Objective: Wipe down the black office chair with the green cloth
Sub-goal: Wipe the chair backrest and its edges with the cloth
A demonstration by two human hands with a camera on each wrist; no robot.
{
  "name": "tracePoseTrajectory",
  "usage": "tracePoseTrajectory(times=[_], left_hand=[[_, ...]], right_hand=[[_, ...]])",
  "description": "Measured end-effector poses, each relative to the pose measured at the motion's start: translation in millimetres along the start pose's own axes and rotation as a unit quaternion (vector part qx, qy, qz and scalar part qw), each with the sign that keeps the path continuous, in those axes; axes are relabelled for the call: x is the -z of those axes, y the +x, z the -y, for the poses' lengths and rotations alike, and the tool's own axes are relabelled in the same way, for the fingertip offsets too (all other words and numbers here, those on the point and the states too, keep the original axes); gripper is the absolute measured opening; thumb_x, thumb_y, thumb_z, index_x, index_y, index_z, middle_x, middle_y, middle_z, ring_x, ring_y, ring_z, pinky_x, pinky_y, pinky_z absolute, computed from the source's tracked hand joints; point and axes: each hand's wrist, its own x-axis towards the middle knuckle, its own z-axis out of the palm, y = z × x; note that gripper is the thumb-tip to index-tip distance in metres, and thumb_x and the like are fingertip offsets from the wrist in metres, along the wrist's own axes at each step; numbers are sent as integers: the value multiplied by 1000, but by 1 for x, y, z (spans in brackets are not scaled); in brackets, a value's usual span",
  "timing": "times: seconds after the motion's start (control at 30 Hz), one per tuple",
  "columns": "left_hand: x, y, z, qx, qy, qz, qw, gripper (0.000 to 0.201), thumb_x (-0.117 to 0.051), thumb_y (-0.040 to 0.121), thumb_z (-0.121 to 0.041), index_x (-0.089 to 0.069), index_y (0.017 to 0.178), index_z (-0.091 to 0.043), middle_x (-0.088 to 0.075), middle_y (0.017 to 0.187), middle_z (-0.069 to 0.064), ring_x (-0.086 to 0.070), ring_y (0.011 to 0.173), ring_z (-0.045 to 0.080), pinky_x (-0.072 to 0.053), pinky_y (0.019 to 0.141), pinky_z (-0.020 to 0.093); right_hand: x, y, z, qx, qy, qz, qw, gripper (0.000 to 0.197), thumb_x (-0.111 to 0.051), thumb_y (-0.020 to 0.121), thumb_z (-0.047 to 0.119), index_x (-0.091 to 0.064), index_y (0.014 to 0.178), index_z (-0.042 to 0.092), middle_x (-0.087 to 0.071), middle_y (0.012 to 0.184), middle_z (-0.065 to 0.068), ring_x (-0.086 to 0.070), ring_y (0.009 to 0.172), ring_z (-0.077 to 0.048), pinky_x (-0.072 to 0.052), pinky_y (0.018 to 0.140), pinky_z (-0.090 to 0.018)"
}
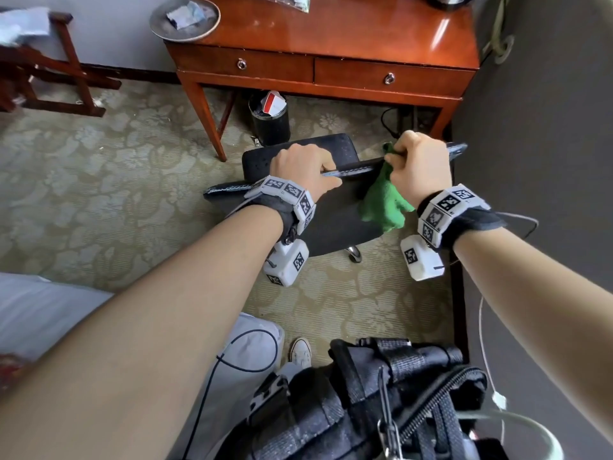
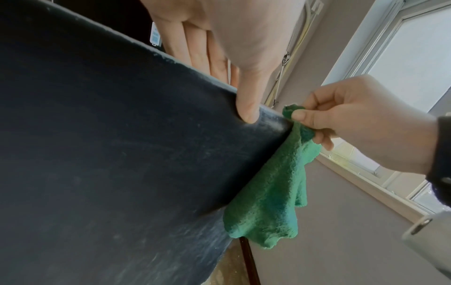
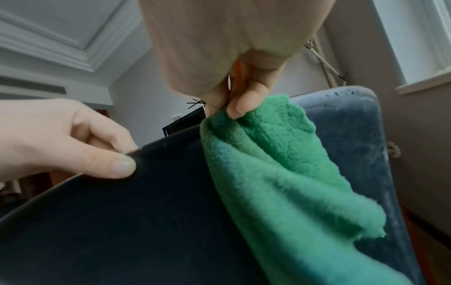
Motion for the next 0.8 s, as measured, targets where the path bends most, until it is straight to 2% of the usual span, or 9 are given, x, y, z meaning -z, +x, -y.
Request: tracePoseTrajectory(times=[0.1, 0.2, 0.3, 0.43, 0.6, 0.7, 0.8], left_hand=[[-3, 0, 0, 9, 3, -5, 1000, 27, -71, 81, -54, -73, 100, -36, -73, 101, -5, -66, 99, 26, -52, 85, 37], [-5, -1, -1, 6, 19, -13, 1000, 25, -69, 80, -53, -72, 96, -33, -72, 95, 0, -65, 96, 31, -49, 76, 35], [-3, -2, -1, 4, 26, -12, 1000, 21, -67, 82, -47, -70, 90, -28, -69, 90, 4, -63, 95, 35, -41, 68, 34], [-1, 0, 0, -2, 20, -1, 1000, 25, -69, 82, -51, -72, 100, -34, -72, 99, 2, -64, 99, 33, -45, 72, 33], [-1, 1, 0, 7, -11, 5, 1000, 29, -72, 80, -53, -73, 105, -38, -74, 105, -5, -66, 101, 28, -52, 81, 35], [-2, -1, 0, 1, -15, 0, 1000, 30, -70, 83, -53, -72, 109, -38, -73, 106, -6, -65, 102, 26, -53, 84, 36], [3, -7, 12, -25, 0, 2, 1000, 35, -67, 88, -47, -67, 121, -38, -70, 119, -6, -63, 111, 25, -53, 92, 41]], right_hand=[[-8, -6, 19, 26, 24, 5, 999, 10, -61, 84, 17, -57, 84, 8, -64, 89, -14, -59, 81, -37, -47, 70, -40], [-21, -15, 52, 61, 34, 38, 997, 11, -61, 86, 17, -56, 84, 8, -61, 89, -12, -57, 79, -35, -47, 69, -43], [-26, -18, 69, 87, 35, 45, 995, 11, -59, 87, 15, -55, 88, 5, -59, 89, -14, -56, 76, -36, -43, 64, -40], [-19, -13, 57, 88, 2, 66, 994, 12, -60, 89, 17, -56, 94, 7, -60, 96, -13, -57, 82, -35, -43, 66, -38], [0, -1, 9, 1, 1, 22, 1000, 10, -63, 83, 15, -58, 88, 7, -64, 93, -15, -60, 86, -37, -47, 72, -39], [8, 6, -10, -26, -7, 8, 1000, 9, -64, 82, 12, -61, 87, 5, -66, 92, -17, -61, 85, -38, -43, 69, -34], [6, 11, -12, -30, -6, -4, 1000, 7, -63, 81, 11, -61, 86, 6, -67, 90, -15, -61, 83, -36, -34, 65, -29]])
